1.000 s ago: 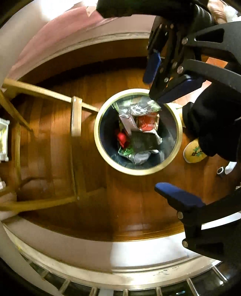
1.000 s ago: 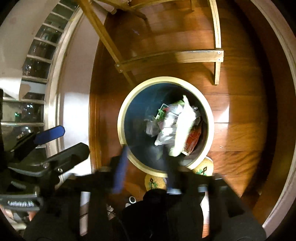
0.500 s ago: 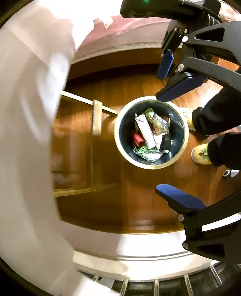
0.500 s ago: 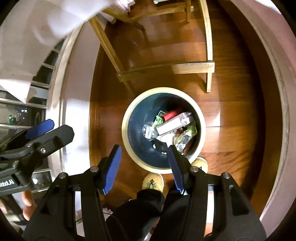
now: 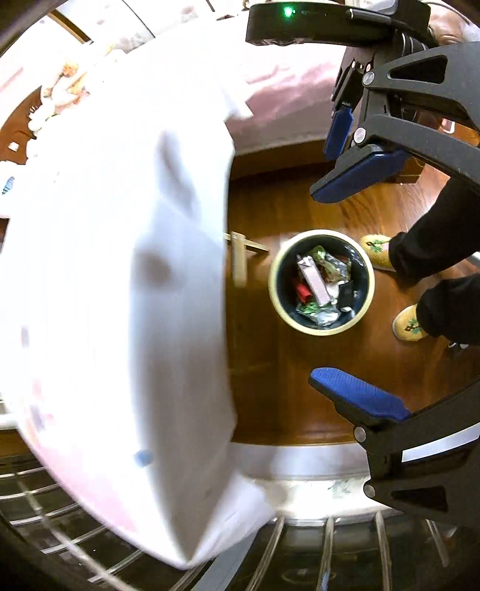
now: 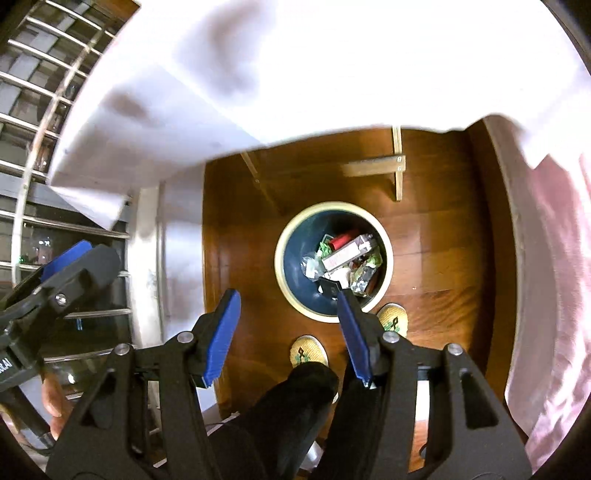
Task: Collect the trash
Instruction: 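Raise both tools back toward the table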
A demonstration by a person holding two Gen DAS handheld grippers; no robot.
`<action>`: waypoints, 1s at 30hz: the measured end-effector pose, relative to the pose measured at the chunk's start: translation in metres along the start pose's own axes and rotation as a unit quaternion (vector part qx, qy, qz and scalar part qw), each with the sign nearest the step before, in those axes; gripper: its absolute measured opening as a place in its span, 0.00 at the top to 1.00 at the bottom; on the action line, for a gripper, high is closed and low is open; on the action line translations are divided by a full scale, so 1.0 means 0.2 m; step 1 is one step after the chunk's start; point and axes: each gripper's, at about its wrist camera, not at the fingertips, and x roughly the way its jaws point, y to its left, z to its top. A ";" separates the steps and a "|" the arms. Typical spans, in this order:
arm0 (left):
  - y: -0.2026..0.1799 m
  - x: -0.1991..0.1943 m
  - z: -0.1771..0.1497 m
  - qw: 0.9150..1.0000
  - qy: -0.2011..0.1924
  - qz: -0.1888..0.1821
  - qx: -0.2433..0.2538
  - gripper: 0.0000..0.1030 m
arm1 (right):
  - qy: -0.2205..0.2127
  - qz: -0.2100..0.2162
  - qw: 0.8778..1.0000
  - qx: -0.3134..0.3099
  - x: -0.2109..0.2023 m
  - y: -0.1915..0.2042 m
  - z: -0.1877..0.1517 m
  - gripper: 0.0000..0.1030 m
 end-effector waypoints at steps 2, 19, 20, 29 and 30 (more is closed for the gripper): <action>-0.02 -0.14 0.04 1.000 -0.013 -0.001 0.004 0.11 | -0.013 0.000 1.000 -0.005 -0.14 0.06 0.02 0.50; -0.14 -1.20 0.34 0.990 -0.137 0.021 0.033 0.11 | -0.160 -0.023 0.986 -0.048 -1.26 0.44 0.14 0.45; -0.15 -1.23 0.35 0.989 -0.142 0.023 0.033 0.11 | -0.166 -0.025 0.985 -0.049 -1.31 0.46 0.14 0.45; -0.20 -1.41 0.36 0.985 -0.166 0.046 0.027 0.11 | -0.220 -0.049 0.972 -0.067 -1.56 0.60 0.15 0.45; -0.20 -1.41 0.36 0.985 -0.165 0.047 0.025 0.11 | -0.224 -0.052 0.971 -0.066 -1.57 0.60 0.15 0.45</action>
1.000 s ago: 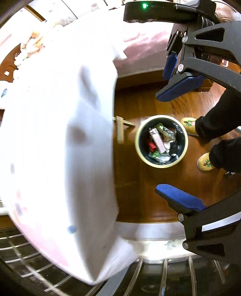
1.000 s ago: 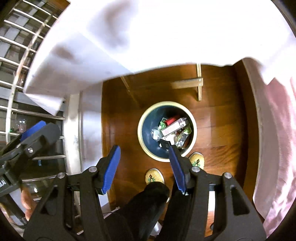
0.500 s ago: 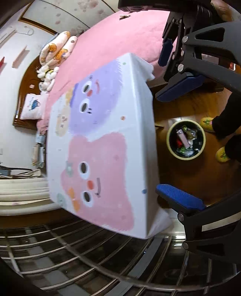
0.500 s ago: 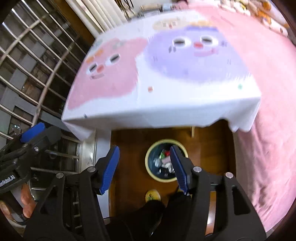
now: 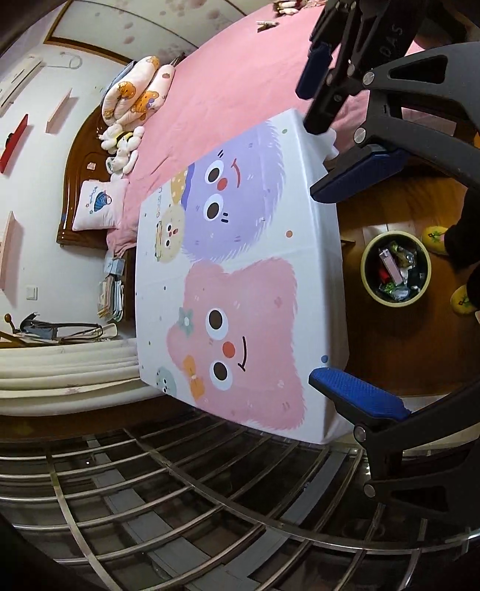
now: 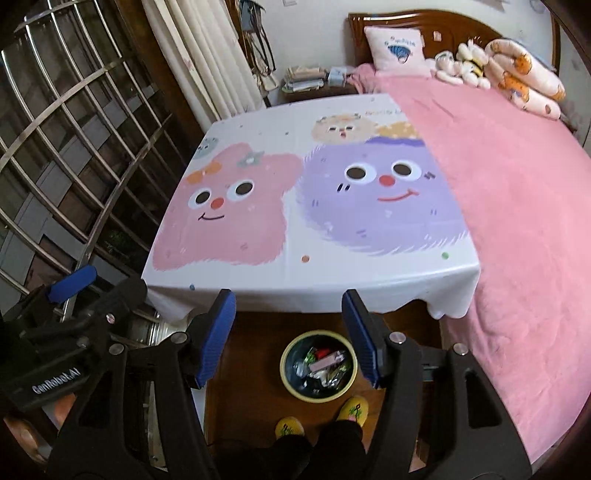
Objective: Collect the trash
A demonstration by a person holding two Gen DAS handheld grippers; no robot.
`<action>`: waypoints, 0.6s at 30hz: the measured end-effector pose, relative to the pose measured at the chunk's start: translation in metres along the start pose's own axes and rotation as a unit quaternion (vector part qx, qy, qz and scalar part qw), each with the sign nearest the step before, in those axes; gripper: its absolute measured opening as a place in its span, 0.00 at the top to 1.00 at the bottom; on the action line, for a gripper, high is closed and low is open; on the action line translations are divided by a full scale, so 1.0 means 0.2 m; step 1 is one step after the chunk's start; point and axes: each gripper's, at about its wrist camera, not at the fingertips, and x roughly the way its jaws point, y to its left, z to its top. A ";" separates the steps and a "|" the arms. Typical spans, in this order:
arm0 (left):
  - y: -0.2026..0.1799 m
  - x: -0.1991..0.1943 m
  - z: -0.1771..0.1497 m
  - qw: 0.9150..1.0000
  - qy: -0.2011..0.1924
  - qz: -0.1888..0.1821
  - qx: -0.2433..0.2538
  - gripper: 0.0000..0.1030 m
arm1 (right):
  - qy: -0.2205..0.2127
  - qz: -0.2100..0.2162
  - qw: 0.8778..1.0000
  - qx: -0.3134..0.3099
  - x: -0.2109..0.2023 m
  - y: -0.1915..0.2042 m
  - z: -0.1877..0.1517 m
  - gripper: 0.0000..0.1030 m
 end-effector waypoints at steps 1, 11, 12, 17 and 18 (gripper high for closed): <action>0.00 0.00 0.00 1.000 0.002 0.001 0.000 0.11 | -0.004 -0.002 1.000 0.000 0.00 0.01 0.00 0.45; 0.01 0.08 -0.01 1.000 0.008 0.013 -0.004 0.11 | -0.015 -0.013 1.000 -0.022 0.00 0.08 0.01 0.45; 0.02 0.09 0.00 1.000 0.009 0.012 -0.005 0.11 | -0.015 -0.013 1.000 -0.022 0.01 0.08 0.01 0.45; 0.03 0.11 0.01 1.000 0.010 0.010 -0.006 0.11 | -0.017 -0.019 0.999 -0.028 0.02 0.09 0.01 0.45; 0.03 0.11 0.01 1.000 0.009 0.010 -0.006 0.11 | -0.018 -0.021 0.999 -0.029 0.02 0.09 0.01 0.45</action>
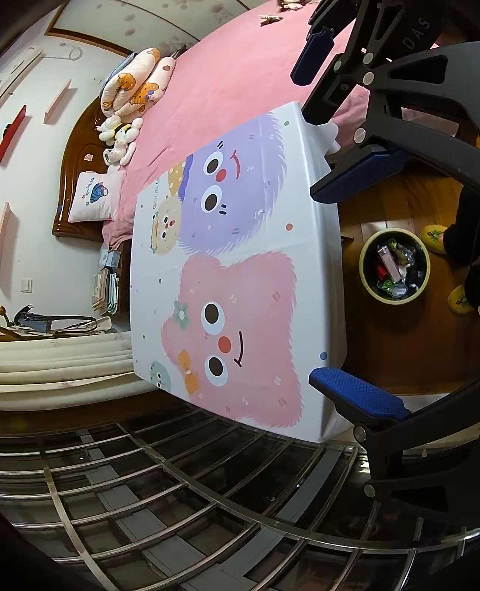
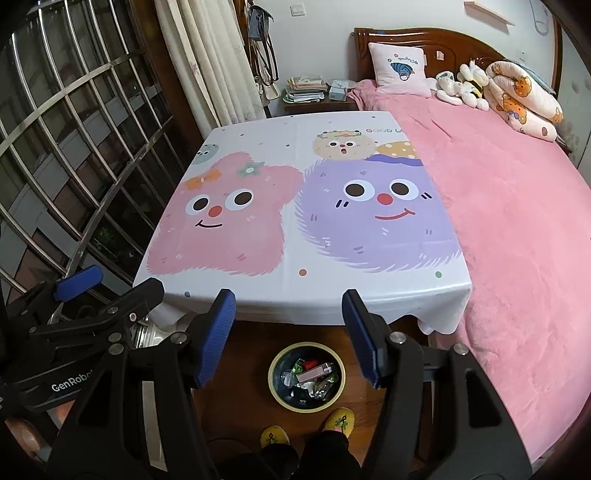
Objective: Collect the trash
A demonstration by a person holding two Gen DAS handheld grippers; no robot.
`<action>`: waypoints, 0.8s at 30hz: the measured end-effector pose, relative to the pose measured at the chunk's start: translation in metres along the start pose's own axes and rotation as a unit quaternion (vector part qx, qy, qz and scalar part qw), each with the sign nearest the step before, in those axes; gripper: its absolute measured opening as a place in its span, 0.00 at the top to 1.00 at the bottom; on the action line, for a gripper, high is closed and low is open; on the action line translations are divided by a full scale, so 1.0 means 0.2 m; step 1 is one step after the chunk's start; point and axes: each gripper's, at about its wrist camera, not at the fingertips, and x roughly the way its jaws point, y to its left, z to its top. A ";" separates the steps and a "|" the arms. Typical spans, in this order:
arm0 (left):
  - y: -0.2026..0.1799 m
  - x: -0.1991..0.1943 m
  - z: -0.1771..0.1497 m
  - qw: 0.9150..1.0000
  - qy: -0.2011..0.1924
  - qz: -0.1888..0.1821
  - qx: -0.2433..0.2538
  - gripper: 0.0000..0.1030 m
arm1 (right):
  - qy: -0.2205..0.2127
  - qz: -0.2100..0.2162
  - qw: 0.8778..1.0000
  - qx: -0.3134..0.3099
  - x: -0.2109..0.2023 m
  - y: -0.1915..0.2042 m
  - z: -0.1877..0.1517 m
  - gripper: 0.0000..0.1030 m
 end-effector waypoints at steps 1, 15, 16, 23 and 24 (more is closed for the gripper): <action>0.00 0.00 0.00 1.000 -0.001 0.000 0.000 0.11 | 0.000 0.000 1.000 0.000 0.01 -0.01 0.00 0.45; -0.03 0.06 0.01 1.000 0.005 0.005 0.008 0.11 | 0.015 -0.003 1.000 0.014 0.07 -0.07 -0.01 0.45; -0.03 0.06 0.01 1.000 0.005 0.005 0.008 0.11 | 0.015 -0.003 1.000 0.015 0.08 -0.07 -0.01 0.45; -0.02 0.07 0.00 1.000 0.007 0.005 0.008 0.11 | 0.019 -0.002 1.000 0.014 0.09 -0.08 -0.01 0.45; -0.02 0.08 0.00 1.000 0.008 0.005 0.009 0.11 | 0.019 -0.002 1.000 0.014 0.09 -0.08 -0.01 0.45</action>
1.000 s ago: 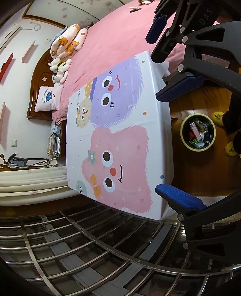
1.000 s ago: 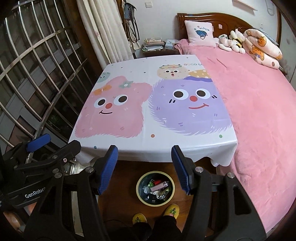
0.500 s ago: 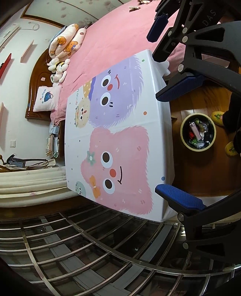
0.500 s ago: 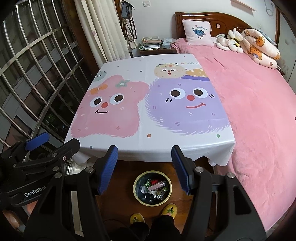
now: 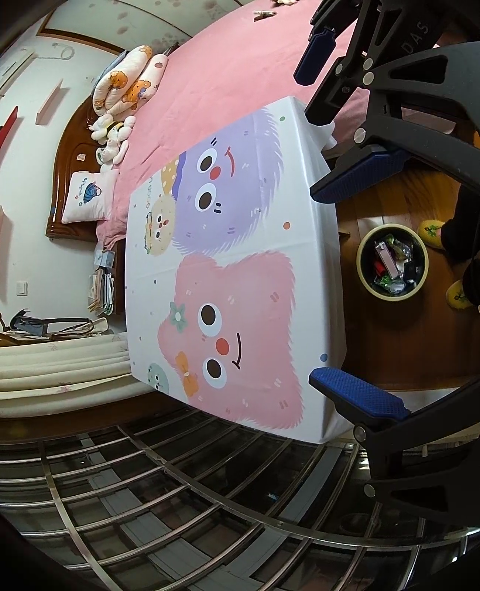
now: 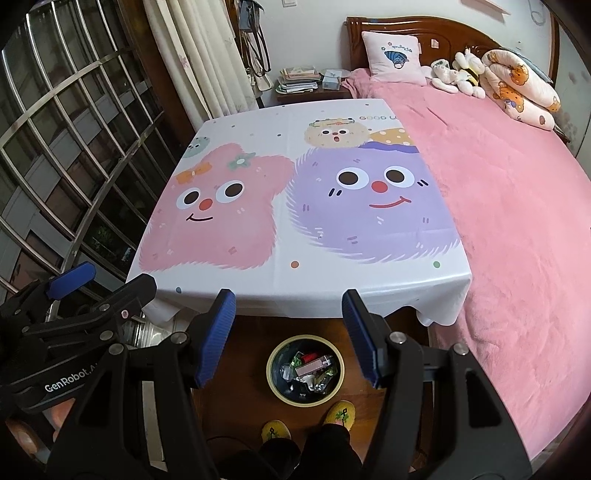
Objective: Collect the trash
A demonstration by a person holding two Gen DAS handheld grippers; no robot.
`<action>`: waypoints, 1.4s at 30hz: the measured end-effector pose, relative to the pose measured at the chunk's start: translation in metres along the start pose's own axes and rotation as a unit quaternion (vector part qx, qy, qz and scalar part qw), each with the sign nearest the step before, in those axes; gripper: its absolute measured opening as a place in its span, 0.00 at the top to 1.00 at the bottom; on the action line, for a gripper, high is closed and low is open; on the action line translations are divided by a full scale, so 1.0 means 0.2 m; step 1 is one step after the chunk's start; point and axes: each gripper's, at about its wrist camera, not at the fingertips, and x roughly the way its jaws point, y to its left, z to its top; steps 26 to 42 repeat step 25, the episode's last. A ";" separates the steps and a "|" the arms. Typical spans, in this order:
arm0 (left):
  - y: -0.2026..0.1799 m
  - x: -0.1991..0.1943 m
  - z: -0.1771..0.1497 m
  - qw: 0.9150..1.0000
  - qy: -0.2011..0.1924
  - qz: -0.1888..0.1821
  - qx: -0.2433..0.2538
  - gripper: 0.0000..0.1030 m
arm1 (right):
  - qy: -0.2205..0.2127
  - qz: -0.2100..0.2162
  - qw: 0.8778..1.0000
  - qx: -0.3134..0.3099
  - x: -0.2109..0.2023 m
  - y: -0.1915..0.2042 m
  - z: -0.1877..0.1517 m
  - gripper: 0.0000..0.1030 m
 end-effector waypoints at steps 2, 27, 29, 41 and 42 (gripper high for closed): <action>0.00 0.00 0.00 1.000 0.000 0.000 0.001 0.11 | 0.000 0.000 1.000 0.001 0.00 0.00 0.00 0.44; 0.05 0.09 0.02 1.000 0.006 0.009 -0.004 0.11 | 0.005 0.006 1.000 0.001 0.03 0.00 -0.03 0.45; 0.05 0.09 0.02 1.000 0.006 0.009 -0.004 0.11 | 0.005 0.006 1.000 0.001 0.03 0.00 -0.03 0.45; 0.05 0.09 0.02 1.000 0.006 0.009 -0.004 0.11 | 0.005 0.006 1.000 0.001 0.03 0.00 -0.03 0.45; 0.05 0.09 0.02 1.000 0.006 0.009 -0.004 0.11 | 0.005 0.006 1.000 0.001 0.03 0.00 -0.03 0.45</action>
